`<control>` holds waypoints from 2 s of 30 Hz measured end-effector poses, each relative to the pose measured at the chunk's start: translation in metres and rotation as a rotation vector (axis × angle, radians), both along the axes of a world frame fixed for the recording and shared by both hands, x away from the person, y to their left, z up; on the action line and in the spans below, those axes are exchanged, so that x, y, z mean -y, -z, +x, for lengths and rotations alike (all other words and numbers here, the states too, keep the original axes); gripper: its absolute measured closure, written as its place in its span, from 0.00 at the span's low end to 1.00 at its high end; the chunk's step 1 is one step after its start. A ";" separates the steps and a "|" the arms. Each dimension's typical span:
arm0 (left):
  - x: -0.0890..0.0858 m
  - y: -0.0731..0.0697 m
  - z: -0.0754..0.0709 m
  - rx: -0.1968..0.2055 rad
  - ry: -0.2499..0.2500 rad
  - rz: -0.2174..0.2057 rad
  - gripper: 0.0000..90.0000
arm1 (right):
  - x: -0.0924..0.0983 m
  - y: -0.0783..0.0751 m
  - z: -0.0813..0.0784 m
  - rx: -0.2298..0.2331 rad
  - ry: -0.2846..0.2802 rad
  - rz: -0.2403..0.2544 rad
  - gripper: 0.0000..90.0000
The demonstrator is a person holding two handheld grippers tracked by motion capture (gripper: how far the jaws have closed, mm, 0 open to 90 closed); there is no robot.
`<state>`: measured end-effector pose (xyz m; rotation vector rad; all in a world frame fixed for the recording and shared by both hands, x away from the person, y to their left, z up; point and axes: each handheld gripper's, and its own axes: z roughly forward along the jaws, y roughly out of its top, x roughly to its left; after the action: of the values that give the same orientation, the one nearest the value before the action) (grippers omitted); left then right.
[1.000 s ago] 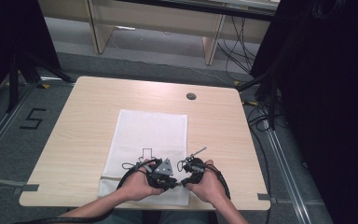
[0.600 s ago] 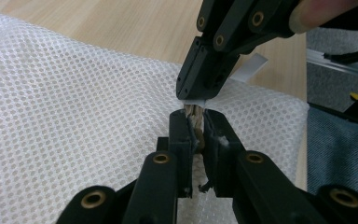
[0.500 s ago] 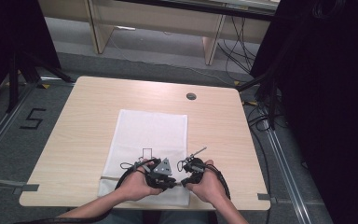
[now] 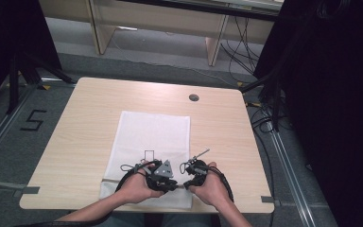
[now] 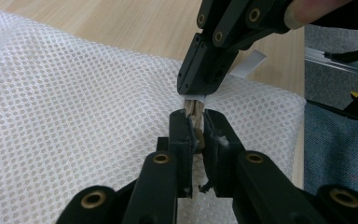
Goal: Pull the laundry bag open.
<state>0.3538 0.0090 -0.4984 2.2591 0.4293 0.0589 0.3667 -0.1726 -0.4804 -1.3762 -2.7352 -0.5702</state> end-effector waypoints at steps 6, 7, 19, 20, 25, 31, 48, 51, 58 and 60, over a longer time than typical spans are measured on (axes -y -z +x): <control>-0.003 -0.002 0.000 -0.002 -0.004 -0.002 0.91 | 0.001 0.001 0.001 0.012 -0.022 -0.001 1.00; -0.003 -0.002 0.000 0.009 0.005 0.002 0.91 | 0.001 0.000 0.001 0.007 -0.012 -0.001 1.00; -0.007 -0.003 -0.001 -0.006 -0.010 -0.009 0.91 | 0.000 0.000 0.001 0.011 -0.017 -0.010 1.00; -0.007 -0.003 -0.001 -0.001 -0.006 0.000 0.91 | 0.001 0.000 0.001 0.009 -0.019 -0.008 1.00; -0.009 -0.005 -0.001 -0.003 -0.009 0.000 0.91 | 0.001 0.000 0.001 0.010 -0.020 -0.004 1.00; -0.011 -0.006 0.000 -0.008 -0.010 -0.004 0.91 | 0.001 0.001 0.001 0.011 -0.014 0.003 1.00; -0.014 -0.008 -0.003 0.005 -0.012 0.006 0.91 | 0.000 0.000 0.000 0.000 0.001 -0.003 1.00; -0.016 -0.010 -0.002 0.023 0.004 0.021 0.91 | 0.001 0.000 0.001 0.007 -0.010 -0.005 1.00; -0.020 -0.011 -0.002 0.012 -0.007 0.021 0.91 | 0.002 0.001 0.001 0.011 -0.019 0.000 1.00; -0.021 -0.011 -0.002 0.014 -0.005 0.019 0.91 | 0.001 0.001 0.001 0.013 -0.017 0.000 1.00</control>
<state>0.3514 0.0295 -0.4870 2.2754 0.4293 0.0817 0.3680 -0.1739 -0.4811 -1.3522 -2.7541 -0.5800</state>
